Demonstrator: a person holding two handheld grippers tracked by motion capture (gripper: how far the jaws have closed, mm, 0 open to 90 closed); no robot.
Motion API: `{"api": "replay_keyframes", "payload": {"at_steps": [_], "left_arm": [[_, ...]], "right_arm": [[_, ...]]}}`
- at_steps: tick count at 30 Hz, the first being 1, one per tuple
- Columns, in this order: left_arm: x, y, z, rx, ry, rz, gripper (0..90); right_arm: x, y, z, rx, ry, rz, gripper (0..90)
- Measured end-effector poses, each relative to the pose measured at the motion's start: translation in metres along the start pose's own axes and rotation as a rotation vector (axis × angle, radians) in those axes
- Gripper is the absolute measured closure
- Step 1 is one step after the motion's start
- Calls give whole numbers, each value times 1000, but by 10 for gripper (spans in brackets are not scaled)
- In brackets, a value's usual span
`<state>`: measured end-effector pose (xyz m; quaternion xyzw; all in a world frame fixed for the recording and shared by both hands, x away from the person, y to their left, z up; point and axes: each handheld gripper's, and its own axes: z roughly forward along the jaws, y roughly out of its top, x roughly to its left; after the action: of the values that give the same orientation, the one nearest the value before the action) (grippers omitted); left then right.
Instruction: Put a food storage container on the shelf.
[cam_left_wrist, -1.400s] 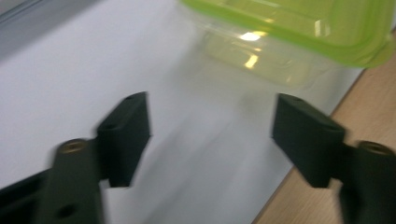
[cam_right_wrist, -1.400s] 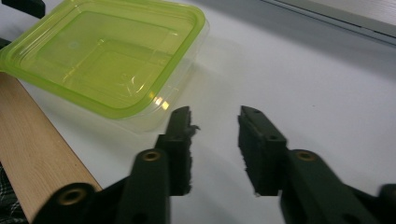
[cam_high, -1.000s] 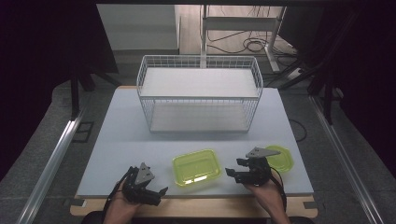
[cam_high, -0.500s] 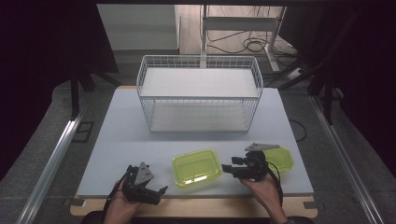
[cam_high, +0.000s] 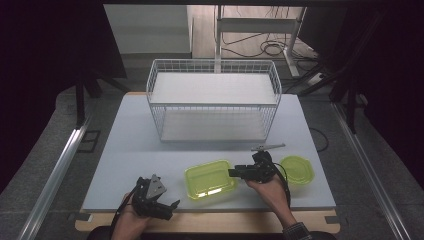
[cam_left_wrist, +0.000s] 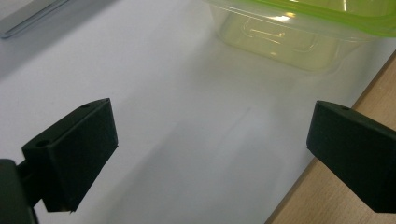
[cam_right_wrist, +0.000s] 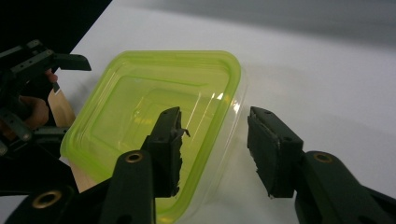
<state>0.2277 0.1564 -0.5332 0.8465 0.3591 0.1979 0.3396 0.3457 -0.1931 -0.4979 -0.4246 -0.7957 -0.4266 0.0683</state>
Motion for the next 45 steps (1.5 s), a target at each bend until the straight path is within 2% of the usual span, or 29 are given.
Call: {"api": "replay_keyframes", "payload": {"at_steps": [4,6,12,16,19,23,27,36,45], "left_arm": [[0,0,0,-1,0,2,18],[0,0,0,0,0,3,19],[-1,0,0,1,2,7,19],[-1,0,0,1,3,9,19],[-1,0,0,1,4,10,19],[0,0,0,-2,5,7,19],[0,0,-1,-6,7,5,19],[0,0,-1,-7,9,4,19],[0,0,-1,-6,13,7,20]], "right_arm": [[-6,3,5,18,9,34,598],[-12,5,9,28,54,81,635],[-13,6,15,59,86,121,717],[-15,7,14,66,154,178,787],[-11,9,14,74,155,165,798],[-8,9,11,69,148,175,800],[-9,11,6,40,180,205,800],[-5,21,-10,-23,205,202,800],[-5,31,-24,-76,195,204,799]]}}
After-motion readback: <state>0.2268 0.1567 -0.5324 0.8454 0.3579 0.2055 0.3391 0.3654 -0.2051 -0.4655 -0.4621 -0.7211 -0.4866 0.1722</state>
